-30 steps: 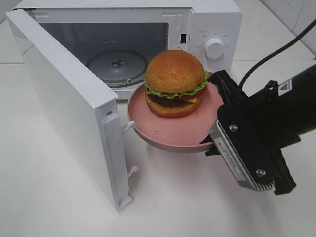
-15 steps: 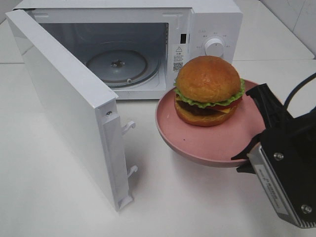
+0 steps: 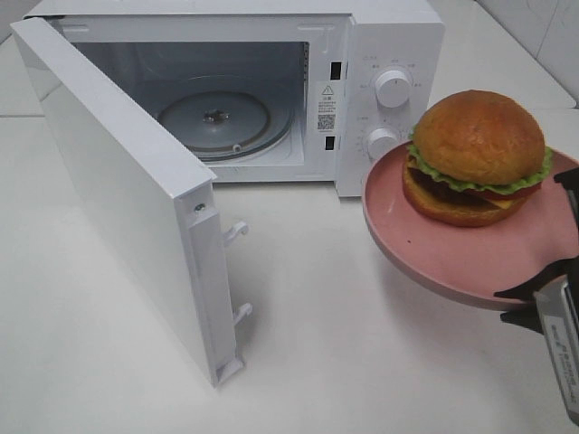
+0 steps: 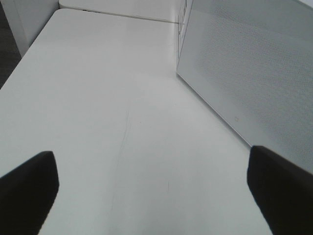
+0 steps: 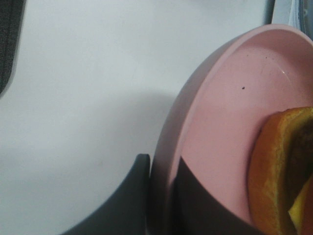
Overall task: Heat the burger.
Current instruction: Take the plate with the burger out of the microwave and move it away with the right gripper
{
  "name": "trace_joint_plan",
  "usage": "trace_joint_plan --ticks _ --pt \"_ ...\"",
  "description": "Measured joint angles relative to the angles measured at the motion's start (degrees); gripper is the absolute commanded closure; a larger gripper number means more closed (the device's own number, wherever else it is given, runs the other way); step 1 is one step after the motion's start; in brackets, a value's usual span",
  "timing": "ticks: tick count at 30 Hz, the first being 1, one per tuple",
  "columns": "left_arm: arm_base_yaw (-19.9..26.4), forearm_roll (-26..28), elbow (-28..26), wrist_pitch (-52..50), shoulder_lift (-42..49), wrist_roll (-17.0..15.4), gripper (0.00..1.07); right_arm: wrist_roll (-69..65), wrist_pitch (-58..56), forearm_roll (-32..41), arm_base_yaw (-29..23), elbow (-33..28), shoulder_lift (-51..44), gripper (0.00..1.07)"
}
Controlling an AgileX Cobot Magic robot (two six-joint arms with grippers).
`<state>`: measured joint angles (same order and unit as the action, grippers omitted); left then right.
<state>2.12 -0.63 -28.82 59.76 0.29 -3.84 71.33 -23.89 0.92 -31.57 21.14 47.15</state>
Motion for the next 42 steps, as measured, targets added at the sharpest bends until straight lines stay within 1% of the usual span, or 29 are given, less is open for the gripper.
trace_joint_plan --ticks 1,2,3,4,5,6,7,8,9,10,11,12,13,14,15,16,17,18,19,21,22,27,32,34,36,37,40,42 --pt "0.00 0.00 0.00 0.00 0.00 0.00 0.06 -4.81 -0.23 -3.50 0.00 -0.69 -1.20 1.07" --pt "0.00 0.00 0.00 0.00 0.00 0.00 0.06 -4.81 -0.23 -3.50 0.00 -0.69 -1.20 1.07" --pt "0.00 0.00 0.00 0.00 0.00 0.00 0.06 -9.80 -0.69 -6.93 0.00 -1.15 -2.18 1.07" --pt "0.00 0.00 0.00 0.00 0.00 0.00 0.06 -9.80 -0.69 -6.93 0.00 -1.15 -2.18 1.07" --pt "0.00 0.00 0.00 0.00 0.00 0.00 0.06 -12.55 -0.92 -8.82 0.00 -1.38 -2.64 1.07" --pt "0.00 0.00 0.00 0.00 0.00 0.00 0.06 -18.11 -1.49 -12.38 0.00 -1.55 -2.98 1.07" --pt "0.00 0.00 0.00 0.00 0.00 0.00 0.06 -18.11 -1.49 -12.38 0.00 -1.55 -2.98 1.07" --pt "0.00 0.00 0.00 0.00 0.00 0.00 0.06 -23.09 -2.35 -15.58 0.00 -1.60 -3.09 1.07" --pt "0.00 0.00 0.00 0.00 0.00 0.00 0.06 -23.09 -2.35 -15.58 0.00 -1.60 -3.09 1.07" --pt "0.00 0.00 0.00 0.00 0.00 0.00 0.06 -26.01 -2.46 -17.59 0.00 -1.60 -3.15 1.07" --pt "0.00 0.00 0.00 0.00 0.00 0.00 0.06 -32.03 -2.69 -21.77 0.00 -1.60 -3.15 1.07" --pt "0.00 0.00 0.00 0.00 0.00 0.00 0.06 -32.03 -2.69 -21.77 0.00 -1.60 -3.15 1.07" --pt "0.00 0.00 0.00 0.00 0.00 0.00 0.06 -39.48 -2.81 -26.87 0.00 -1.60 -3.15 1.07" --pt "0.00 0.00 0.00 0.00 0.00 0.00 0.06 -43.37 -2.98 -29.34 0.00 -1.60 -3.21 1.07" --pt "0.00 0.00 0.00 0.00 0.00 0.00 0.06 -43.37 -2.98 -29.34 0.00 -1.60 -3.21 1.07" --pt "0.00 0.00 0.00 0.00 0.00 0.00 0.06 -50.13 -4.01 -33.40 0.00 -1.60 -3.21 1.07" --pt "0.00 0.00 0.00 0.00 0.00 0.00 0.06 -53.80 -4.70 -35.29 0.00 -1.60 -3.21 1.07" --pt "0.00 0.00 0.00 0.00 0.00 0.00 0.06 -53.80 -4.70 -35.29 0.00 -1.60 -3.21 1.07" --pt "0.00 0.00 0.00 0.00 0.00 0.00 0.06 -59.53 -6.30 -37.87 0.00 -1.60 -3.21 1.07" --pt "0.00 0.00 0.00 0.00 0.00 0.00 0.06 -61.71 -7.16 -38.96 0.00 -1.60 -3.21 1.07" --pt "0.00 0.00 0.00 0.00 0.00 0.00 0.06 -66.12 -9.45 -40.05 0.00 -1.60 -3.21 1.07" --pt "0.00 0.00 0.00 0.00 0.00 0.00 0.06 -71.33 -13.46 -40.97 0.00 -2.06 -3.21 1.07" --pt "0.00 0.00 0.00 0.00 0.00 0.00 0.06 -74.37 -14.38 -41.54 0.00 -3.61 -3.21 1.07" --pt "0.00 0.00 0.00 0.00 0.00 0.00 0.06 -79.70 -14.38 -42.34 0.00 -4.30 -3.15 1.07" --pt "0.00 0.00 0.00 0.00 0.00 0.00 0.06 -81.42 -14.38 -43.09 0.00 -4.30 -2.92 1.07" --pt "0.00 0.00 0.00 0.00 0.00 0.00 0.06 -84.91 -14.38 -45.03 0.00 -4.30 -1.89 1.07" --pt "0.00 0.00 0.00 0.00 0.00 0.00 0.06 -86.40 -14.38 -45.89 0.00 -4.30 -1.09 1.07" --pt "0.00 0.00 0.00 0.00 0.00 0.00 0.06 -91.39 -14.21 -47.44 0.00 -3.15 3.78 1.07"
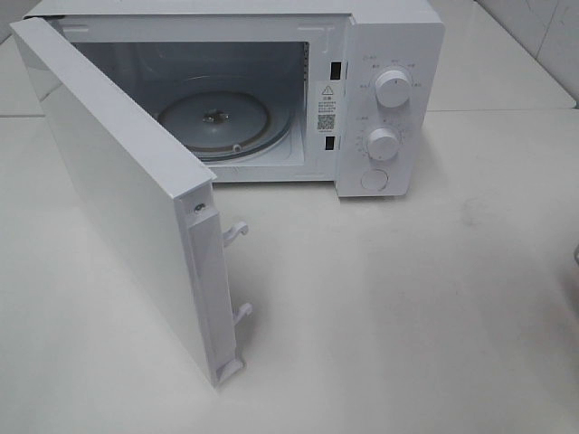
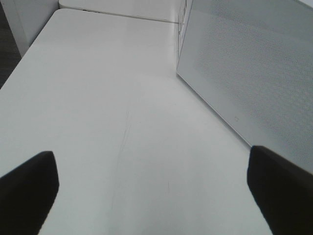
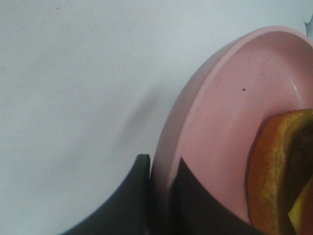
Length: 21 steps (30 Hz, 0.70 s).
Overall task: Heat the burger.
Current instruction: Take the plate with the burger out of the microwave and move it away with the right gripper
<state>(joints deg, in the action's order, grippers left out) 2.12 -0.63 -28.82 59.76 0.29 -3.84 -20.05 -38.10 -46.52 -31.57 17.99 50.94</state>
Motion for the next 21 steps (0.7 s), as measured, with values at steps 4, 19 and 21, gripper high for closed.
trace_joint_plan --ticks 4,19,21 --pt "0.00 0.00 0.00 0.00 0.00 0.00 0.06 -5.84 0.29 -1.66 0.00 2.06 4.35 1.07" --pt "0.00 0.00 0.00 0.00 0.00 0.00 0.06 -37.87 1.89 -11.80 0.00 10.03 30.88 1.07" --pt "0.00 0.00 0.00 0.00 0.00 0.00 0.06 -39.99 1.95 -13.12 0.00 10.20 32.03 1.07"
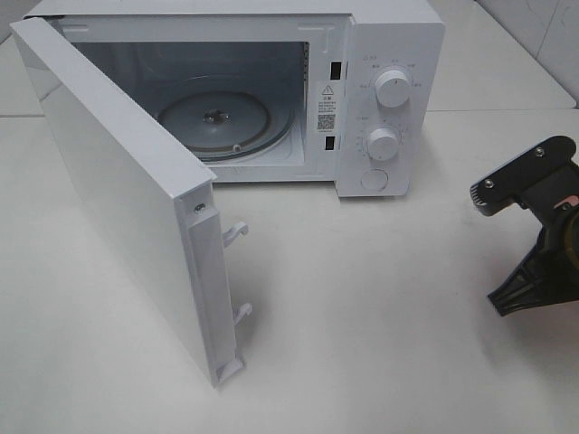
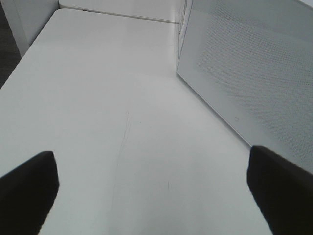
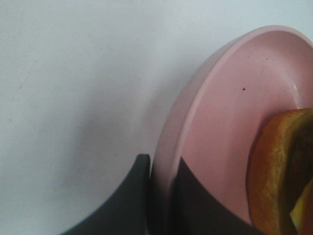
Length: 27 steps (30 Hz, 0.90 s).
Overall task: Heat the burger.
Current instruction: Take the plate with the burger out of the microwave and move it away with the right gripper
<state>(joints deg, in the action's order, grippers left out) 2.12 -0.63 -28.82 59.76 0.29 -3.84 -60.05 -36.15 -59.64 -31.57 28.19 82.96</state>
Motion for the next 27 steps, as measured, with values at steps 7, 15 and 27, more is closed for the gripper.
trace_joint_plan --ticks 7,15,27 --pt "0.00 0.00 0.00 0.00 0.00 0.00 0.06 -14.38 0.40 -7.28 0.00 0.17 9.05 1.07" --pt "0.00 0.00 0.00 0.00 0.00 0.00 0.06 -25.50 0.63 -12.26 0.00 0.23 16.96 1.06" --pt "0.00 0.00 0.00 0.00 0.00 0.00 0.06 -30.14 -2.06 -9.91 0.00 0.52 19.37 0.66"
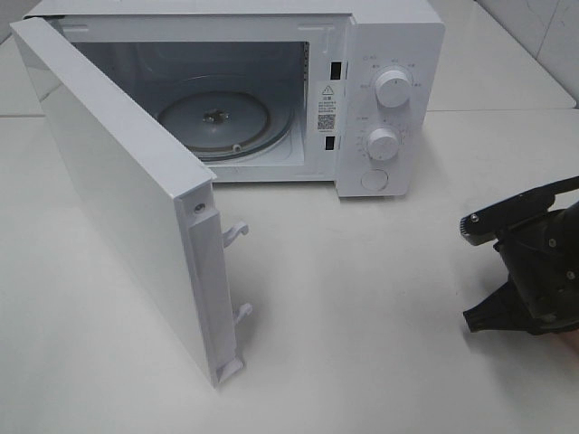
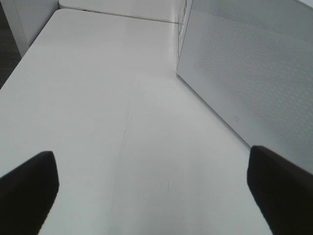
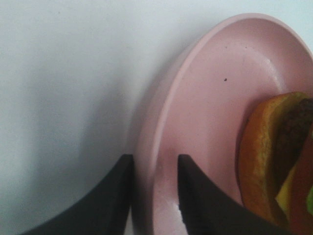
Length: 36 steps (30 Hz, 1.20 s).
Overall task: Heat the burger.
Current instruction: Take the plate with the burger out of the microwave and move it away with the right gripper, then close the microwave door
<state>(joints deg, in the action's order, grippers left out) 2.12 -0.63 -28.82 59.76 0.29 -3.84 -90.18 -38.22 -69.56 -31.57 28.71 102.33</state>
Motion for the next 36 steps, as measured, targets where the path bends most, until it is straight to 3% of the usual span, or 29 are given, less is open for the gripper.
trace_joint_plan --ticks 1,2,3,8,13,14,15,16,18,19,20,21,25,31,36 --pt "0.00 0.00 0.00 0.00 0.00 0.00 0.06 0.86 0.00 1.03 0.00 0.00 -0.46 0.57" --pt "0.00 0.00 0.00 0.00 0.00 0.00 0.06 0.86 0.00 1.03 0.00 0.00 -0.46 0.57" --pt "0.00 0.00 0.00 0.00 0.00 0.00 0.06 3.09 0.00 3.21 0.00 0.00 -1.83 0.50" --pt "0.00 0.00 0.00 0.00 0.00 0.00 0.06 12.15 -0.63 10.08 0.00 -0.06 -8.48 0.40" --pt "0.00 0.00 0.00 0.00 0.00 0.00 0.06 22.98 -0.69 17.76 0.00 -0.11 -15.13 0.38" --pt "0.00 0.00 0.00 0.00 0.00 0.00 0.06 30.60 -0.97 23.72 0.00 0.34 -19.08 0.37" --pt "0.00 0.00 0.00 0.00 0.00 0.00 0.06 30.60 -0.97 23.72 0.00 0.34 -19.08 0.37" --pt "0.00 0.00 0.00 0.00 0.00 0.00 0.06 39.36 -1.49 30.65 0.00 1.26 -23.09 0.37" --pt "0.00 0.00 0.00 0.00 0.00 0.00 0.06 43.03 -1.78 33.46 0.00 1.95 -24.64 0.36" --pt "0.00 0.00 0.00 0.00 0.00 0.00 0.06 51.28 -2.64 39.82 0.00 3.32 -28.19 0.35" --pt "0.00 0.00 0.00 0.00 0.00 0.00 0.06 51.28 -2.64 39.82 0.00 3.32 -28.19 0.35" --pt "0.00 0.00 0.00 0.00 0.00 0.00 0.06 59.19 -3.67 46.35 0.00 4.98 -32.14 0.33" --pt "0.00 0.00 0.00 0.00 0.00 0.00 0.06 69.33 -6.47 55.81 0.00 8.25 -39.02 0.29" --pt "0.00 0.00 0.00 0.00 0.00 0.00 0.06 78.55 -14.95 64.57 0.00 12.26 -50.08 0.30" --pt "0.00 0.00 0.00 0.00 0.00 0.00 0.06 80.96 -21.83 65.20 0.00 12.61 -56.49 0.30"
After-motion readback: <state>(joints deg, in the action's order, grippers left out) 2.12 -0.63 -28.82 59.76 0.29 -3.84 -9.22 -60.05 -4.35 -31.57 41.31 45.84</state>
